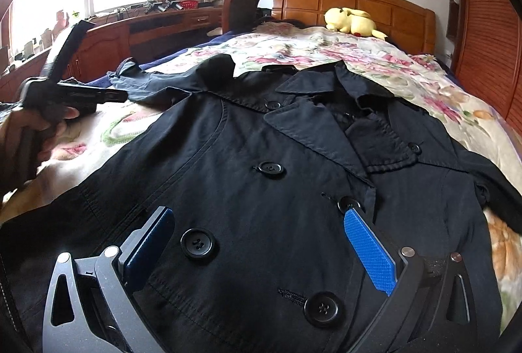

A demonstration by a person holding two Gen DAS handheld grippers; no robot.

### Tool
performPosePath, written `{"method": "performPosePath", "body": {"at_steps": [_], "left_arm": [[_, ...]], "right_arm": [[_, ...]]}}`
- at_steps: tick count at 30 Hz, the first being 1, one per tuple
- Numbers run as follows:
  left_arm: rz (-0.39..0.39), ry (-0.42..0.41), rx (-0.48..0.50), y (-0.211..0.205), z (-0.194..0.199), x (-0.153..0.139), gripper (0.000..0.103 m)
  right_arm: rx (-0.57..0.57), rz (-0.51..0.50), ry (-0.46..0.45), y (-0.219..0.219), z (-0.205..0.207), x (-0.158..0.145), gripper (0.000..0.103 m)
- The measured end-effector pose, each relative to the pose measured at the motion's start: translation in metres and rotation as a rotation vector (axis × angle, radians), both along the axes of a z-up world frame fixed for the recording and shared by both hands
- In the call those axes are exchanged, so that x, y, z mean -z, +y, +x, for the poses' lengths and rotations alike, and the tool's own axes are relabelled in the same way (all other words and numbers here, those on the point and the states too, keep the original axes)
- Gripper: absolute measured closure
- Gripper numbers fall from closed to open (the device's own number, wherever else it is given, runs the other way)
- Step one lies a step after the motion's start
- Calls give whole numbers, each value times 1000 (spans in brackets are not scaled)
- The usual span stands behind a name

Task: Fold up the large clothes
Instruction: 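Move the left gripper down to the cuff of the coat sleeve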

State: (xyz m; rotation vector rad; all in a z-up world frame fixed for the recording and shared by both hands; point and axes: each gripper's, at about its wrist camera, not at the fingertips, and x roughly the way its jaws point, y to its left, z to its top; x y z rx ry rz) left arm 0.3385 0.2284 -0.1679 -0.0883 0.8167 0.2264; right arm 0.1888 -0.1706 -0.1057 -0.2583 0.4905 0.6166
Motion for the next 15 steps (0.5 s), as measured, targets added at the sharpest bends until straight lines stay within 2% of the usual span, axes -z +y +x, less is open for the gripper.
{"method": "performPosePath", "body": {"at_steps": [5,15], "left_arm": [[-36,52,-25,19,26,14,0],[-142,77,-99,53,53,24,0]], "right_arm": [[1,3,6,1,0,0,0],[0,7,14,2,1,1,0]]}}
